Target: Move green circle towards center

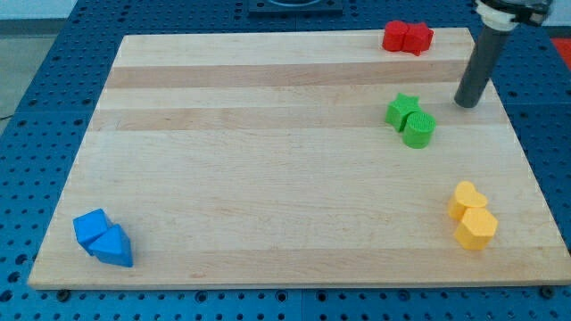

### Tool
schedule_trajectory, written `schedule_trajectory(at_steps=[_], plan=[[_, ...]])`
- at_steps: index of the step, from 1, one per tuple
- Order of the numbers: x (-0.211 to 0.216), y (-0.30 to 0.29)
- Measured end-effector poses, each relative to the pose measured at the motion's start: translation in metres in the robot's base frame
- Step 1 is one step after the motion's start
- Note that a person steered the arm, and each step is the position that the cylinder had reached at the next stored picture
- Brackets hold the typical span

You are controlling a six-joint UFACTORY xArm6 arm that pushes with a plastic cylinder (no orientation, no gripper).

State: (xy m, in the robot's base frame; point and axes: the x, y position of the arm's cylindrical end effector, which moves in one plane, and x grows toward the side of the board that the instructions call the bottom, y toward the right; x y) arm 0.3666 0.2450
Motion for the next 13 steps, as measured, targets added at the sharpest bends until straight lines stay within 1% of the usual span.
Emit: schedule_trajectory(at_steps=[1, 2, 3, 4, 5, 6, 8, 9, 10, 11, 12, 13], plan=[[0.003, -0.078], [0.005, -0.122], [-0.017, -0.083], [-0.014, -0.010], [0.025, -0.009], [0.046, -0.058], [0.088, -0.068], [0.098, -0.106], [0.098, -0.145], [0.103, -0.148], [0.105, -0.092], [0.080, -0.060]])
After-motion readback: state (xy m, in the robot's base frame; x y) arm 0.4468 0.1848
